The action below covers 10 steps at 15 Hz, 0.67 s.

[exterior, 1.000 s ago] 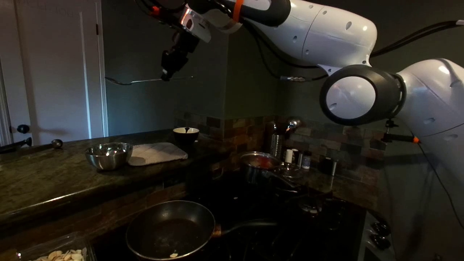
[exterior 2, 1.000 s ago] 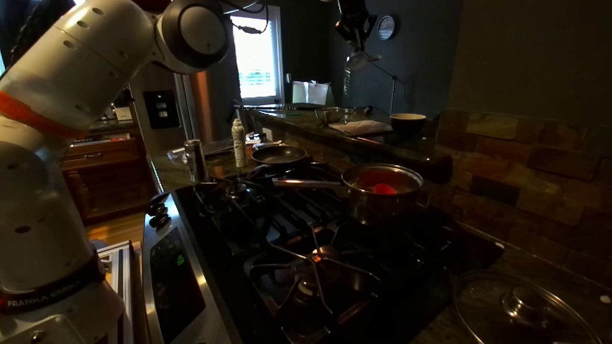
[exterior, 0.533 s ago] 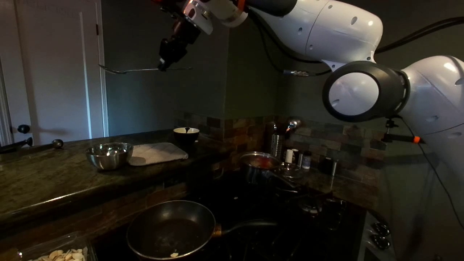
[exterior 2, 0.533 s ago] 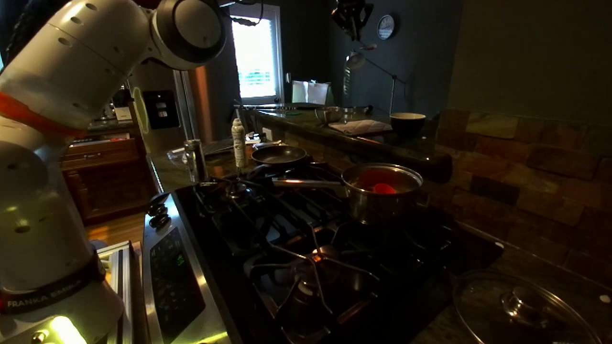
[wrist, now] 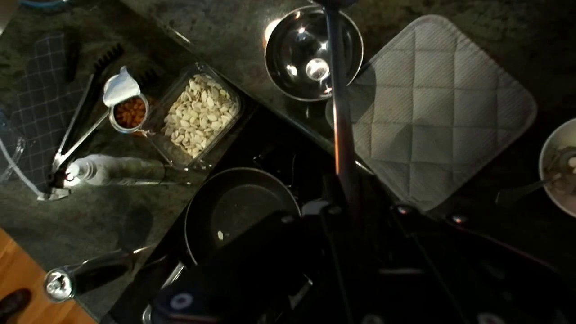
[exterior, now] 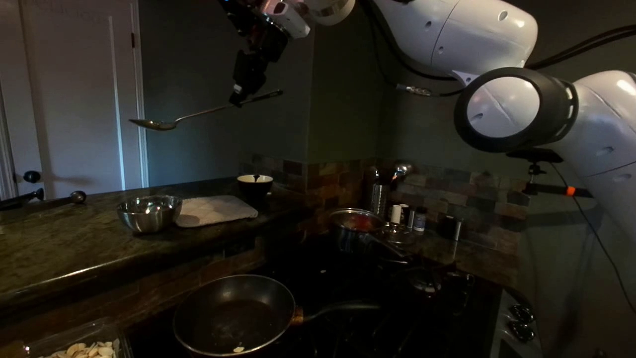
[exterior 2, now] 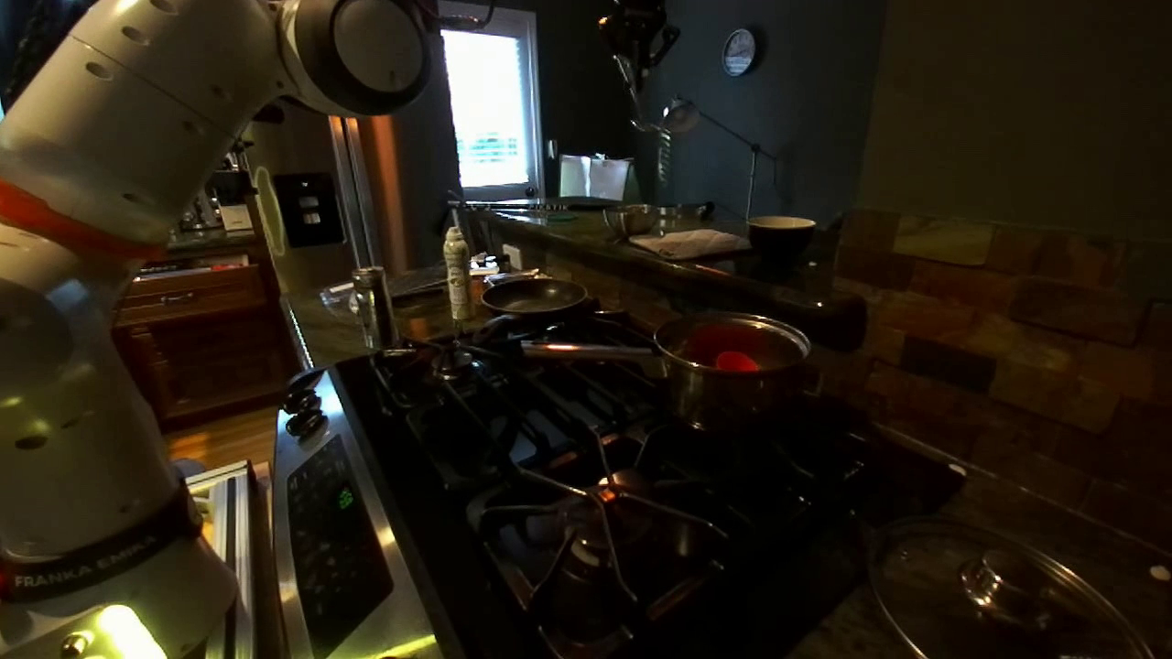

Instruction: Remove the silver bowl from the black pan and put it on the countertop then pick up the silver spoon and put it in the pot.

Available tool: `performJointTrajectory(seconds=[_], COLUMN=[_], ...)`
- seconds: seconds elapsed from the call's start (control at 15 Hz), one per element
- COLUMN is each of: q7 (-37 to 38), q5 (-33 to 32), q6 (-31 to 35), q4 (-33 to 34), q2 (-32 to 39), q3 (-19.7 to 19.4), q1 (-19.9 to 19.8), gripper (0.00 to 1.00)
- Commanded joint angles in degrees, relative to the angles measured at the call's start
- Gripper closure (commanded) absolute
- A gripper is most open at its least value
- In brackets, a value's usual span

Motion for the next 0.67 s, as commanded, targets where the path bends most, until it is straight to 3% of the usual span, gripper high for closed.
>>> performJointTrajectory(seconds=[0.0, 0.4, 0.47, 0.6], q7=[1.6, -3.5, -1.7, -2.8], q5=[0.6, 1.4, 0.0, 0.2], q6=[-5.7, -10.8, -9.0, -9.4], q4=[-0.8, -0.1, 0.1, 0.0], q2=[-1.5, -1.6, -0.9, -1.0], q3=[1.9, 2.9, 2.0, 2.2], q1=[-2.1, -4.7, -3.6, -4.2], gripper=[0.96, 0.96, 0.84, 0.84])
